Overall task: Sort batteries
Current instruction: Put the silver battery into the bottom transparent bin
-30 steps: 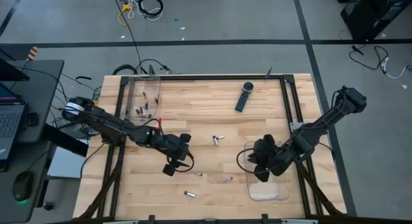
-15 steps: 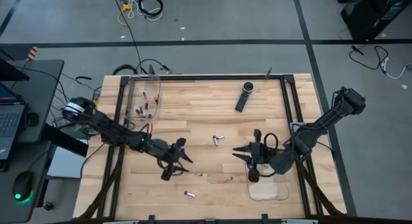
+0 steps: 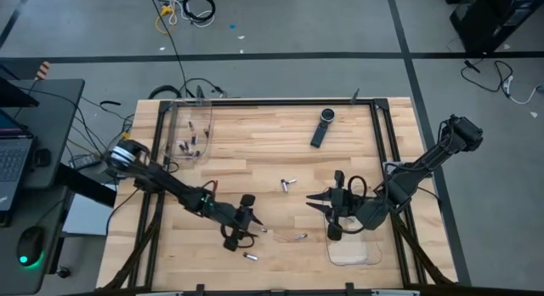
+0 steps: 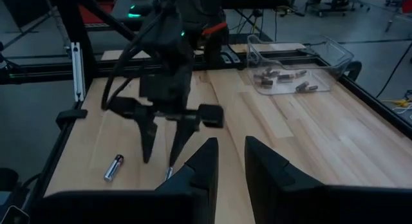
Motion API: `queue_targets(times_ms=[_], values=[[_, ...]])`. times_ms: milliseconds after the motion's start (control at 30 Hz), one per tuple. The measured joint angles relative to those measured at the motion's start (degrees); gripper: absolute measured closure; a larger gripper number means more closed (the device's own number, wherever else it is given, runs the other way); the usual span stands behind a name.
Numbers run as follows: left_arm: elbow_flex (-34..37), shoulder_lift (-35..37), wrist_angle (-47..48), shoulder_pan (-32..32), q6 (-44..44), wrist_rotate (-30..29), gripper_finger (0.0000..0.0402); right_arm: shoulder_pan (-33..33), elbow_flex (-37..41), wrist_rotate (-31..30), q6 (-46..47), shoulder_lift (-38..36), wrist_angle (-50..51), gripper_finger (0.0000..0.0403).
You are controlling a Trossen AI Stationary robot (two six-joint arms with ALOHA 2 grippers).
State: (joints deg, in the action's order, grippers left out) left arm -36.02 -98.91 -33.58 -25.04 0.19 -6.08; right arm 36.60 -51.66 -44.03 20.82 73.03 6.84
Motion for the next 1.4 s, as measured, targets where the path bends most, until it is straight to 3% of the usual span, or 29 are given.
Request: queue_targets(times_ms=[133, 500, 700, 1067, 1400], values=[[-1.4, -3.0, -0.3, 0.0, -0.9, 2.4, 0.0208, 0.0, 0.0, 0.0, 0.0, 0.0, 0.0, 0.034], [-1.5, -6.5, 0.2, 1.7, -4.8, 1.5, 0.0214, 0.0, 0.0, 0.2, -1.1, 0.0, -0.6, 0.034], [-1.5, -6.5, 1.7, 1.8, -5.7, 1.4, 0.0259, 0.0, 0.0, 0.2, -1.1, 0.0, -0.8, 0.034], [-1.3, -6.4, 2.0, 2.5, -6.9, 1.4, 0.0386, 0.0, 0.0, 0.2, -1.9, 0.0, -0.8, 0.034], [-1.2, -5.7, 2.4, 2.5, -6.6, 1.7, 0.0388, 0.0, 0.0, 0.2, -3.1, 0.0, -0.8, 0.0339]])
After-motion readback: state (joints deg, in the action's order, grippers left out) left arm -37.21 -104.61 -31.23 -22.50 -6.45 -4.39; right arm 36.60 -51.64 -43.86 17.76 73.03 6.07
